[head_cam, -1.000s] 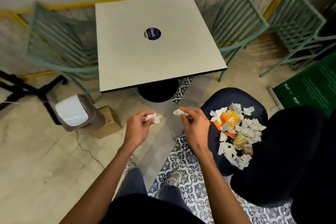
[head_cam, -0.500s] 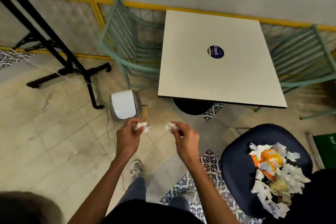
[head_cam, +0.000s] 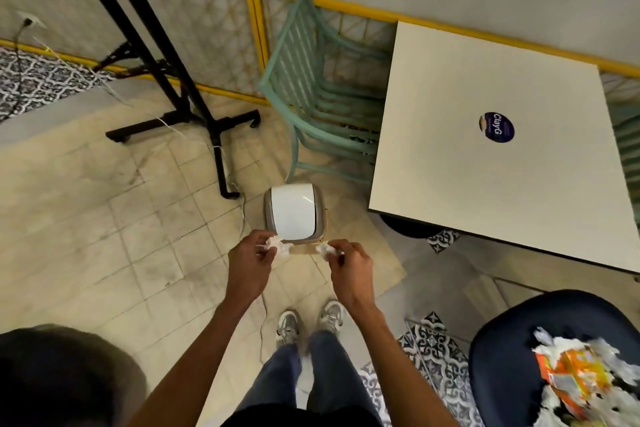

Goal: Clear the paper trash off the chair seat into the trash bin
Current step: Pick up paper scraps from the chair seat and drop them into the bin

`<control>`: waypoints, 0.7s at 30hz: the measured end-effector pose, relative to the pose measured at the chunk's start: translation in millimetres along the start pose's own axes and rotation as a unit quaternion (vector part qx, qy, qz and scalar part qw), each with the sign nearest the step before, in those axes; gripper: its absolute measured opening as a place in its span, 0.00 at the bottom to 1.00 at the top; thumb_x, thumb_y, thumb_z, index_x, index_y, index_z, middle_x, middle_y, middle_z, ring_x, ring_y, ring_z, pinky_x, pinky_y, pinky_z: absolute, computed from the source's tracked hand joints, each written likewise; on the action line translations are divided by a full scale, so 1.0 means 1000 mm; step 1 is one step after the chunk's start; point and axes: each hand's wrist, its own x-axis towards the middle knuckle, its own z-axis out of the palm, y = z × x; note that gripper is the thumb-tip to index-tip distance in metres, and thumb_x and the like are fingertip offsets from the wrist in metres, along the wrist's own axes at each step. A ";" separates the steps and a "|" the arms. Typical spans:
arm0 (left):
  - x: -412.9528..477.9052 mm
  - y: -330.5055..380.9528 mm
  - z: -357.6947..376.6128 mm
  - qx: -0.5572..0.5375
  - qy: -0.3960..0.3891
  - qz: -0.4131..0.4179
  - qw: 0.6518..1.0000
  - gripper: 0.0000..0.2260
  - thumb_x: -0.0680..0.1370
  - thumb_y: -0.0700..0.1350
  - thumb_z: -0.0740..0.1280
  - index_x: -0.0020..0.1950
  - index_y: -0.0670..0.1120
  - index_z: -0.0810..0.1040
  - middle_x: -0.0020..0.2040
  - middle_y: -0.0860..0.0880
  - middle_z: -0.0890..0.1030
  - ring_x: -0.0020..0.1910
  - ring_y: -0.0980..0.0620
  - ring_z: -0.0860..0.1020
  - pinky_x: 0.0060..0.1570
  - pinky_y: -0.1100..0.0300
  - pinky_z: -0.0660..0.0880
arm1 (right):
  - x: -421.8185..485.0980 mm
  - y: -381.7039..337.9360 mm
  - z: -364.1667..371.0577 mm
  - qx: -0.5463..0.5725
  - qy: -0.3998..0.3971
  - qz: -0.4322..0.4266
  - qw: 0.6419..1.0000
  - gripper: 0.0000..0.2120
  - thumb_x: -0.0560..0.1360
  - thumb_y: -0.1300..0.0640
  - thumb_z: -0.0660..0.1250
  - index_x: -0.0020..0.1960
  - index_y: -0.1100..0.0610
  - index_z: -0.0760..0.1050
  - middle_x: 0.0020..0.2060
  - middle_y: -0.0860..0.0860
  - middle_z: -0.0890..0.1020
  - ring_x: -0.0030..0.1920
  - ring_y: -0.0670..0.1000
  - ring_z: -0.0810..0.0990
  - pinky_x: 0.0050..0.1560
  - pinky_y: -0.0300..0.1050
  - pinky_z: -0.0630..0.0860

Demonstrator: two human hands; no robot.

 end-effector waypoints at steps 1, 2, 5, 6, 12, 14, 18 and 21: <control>0.008 -0.001 0.003 0.006 0.004 0.004 1.000 0.13 0.75 0.36 0.76 0.58 0.47 0.82 0.50 0.50 0.86 0.45 0.54 0.83 0.49 0.60 0.80 | 0.011 0.000 0.005 -0.009 -0.006 -0.002 1.000 0.10 0.82 0.57 0.71 0.63 0.51 0.83 0.58 0.53 0.84 0.50 0.52 0.84 0.50 0.32 0.74; 0.013 -0.001 0.006 0.012 0.006 0.008 1.000 0.13 0.75 0.36 0.76 0.58 0.47 0.83 0.50 0.50 0.86 0.44 0.53 0.83 0.50 0.58 0.81 | 0.019 0.000 0.008 -0.016 -0.012 -0.003 1.000 0.10 0.82 0.56 0.71 0.63 0.50 0.83 0.58 0.52 0.84 0.50 0.52 0.84 0.50 0.34 0.77; 0.044 -0.006 0.029 0.042 0.010 0.000 0.999 0.13 0.76 0.37 0.76 0.59 0.45 0.83 0.52 0.47 0.85 0.43 0.55 0.81 0.47 0.71 0.76 | 0.062 0.005 0.022 -0.025 -0.039 0.006 0.999 0.11 0.83 0.55 0.70 0.64 0.51 0.83 0.59 0.53 0.83 0.52 0.53 0.84 0.53 0.39 0.80; 0.052 -0.005 0.037 0.059 0.009 -0.003 0.998 0.13 0.76 0.37 0.75 0.60 0.45 0.83 0.53 0.47 0.84 0.43 0.56 0.80 0.46 0.75 0.71 | 0.075 0.007 0.025 -0.030 -0.047 0.009 0.998 0.11 0.83 0.55 0.70 0.65 0.51 0.82 0.60 0.54 0.83 0.53 0.54 0.84 0.55 0.41 0.80; 0.102 -0.025 0.089 0.115 -0.039 -0.049 0.991 0.12 0.77 0.38 0.72 0.59 0.48 0.83 0.55 0.45 0.82 0.50 0.47 0.82 0.51 0.63 0.73 | 0.142 0.022 0.052 -0.063 -0.130 0.018 0.989 0.14 0.83 0.58 0.69 0.69 0.54 0.80 0.63 0.56 0.80 0.58 0.57 0.82 0.62 0.44 0.77; 0.117 -0.037 0.107 0.145 -0.050 -0.055 0.987 0.10 0.79 0.39 0.69 0.59 0.49 0.82 0.54 0.44 0.81 0.50 0.44 0.82 0.50 0.55 0.78 | 0.160 0.026 0.069 -0.074 -0.157 0.011 0.985 0.16 0.83 0.59 0.69 0.70 0.55 0.79 0.64 0.57 0.79 0.60 0.58 0.82 0.64 0.46 0.78; 0.136 -0.055 0.129 0.181 -0.080 -0.065 0.978 0.10 0.82 0.38 0.65 0.59 0.46 0.82 0.58 0.41 0.78 0.50 0.41 0.83 0.50 0.50 0.82 | 0.176 0.031 0.099 -0.090 -0.197 0.003 0.976 0.17 0.82 0.61 0.69 0.70 0.55 0.79 0.65 0.57 0.80 0.61 0.59 0.83 0.66 0.50 0.80; 0.148 -0.074 0.146 0.210 -0.115 -0.063 0.969 0.13 0.81 0.36 0.65 0.65 0.44 0.80 0.62 0.40 0.77 0.55 0.40 0.82 0.56 0.48 0.81 | 0.182 0.041 0.121 -0.142 -0.217 -0.014 0.966 0.17 0.84 0.58 0.66 0.72 0.53 0.76 0.67 0.57 0.78 0.64 0.59 0.82 0.68 0.54 0.80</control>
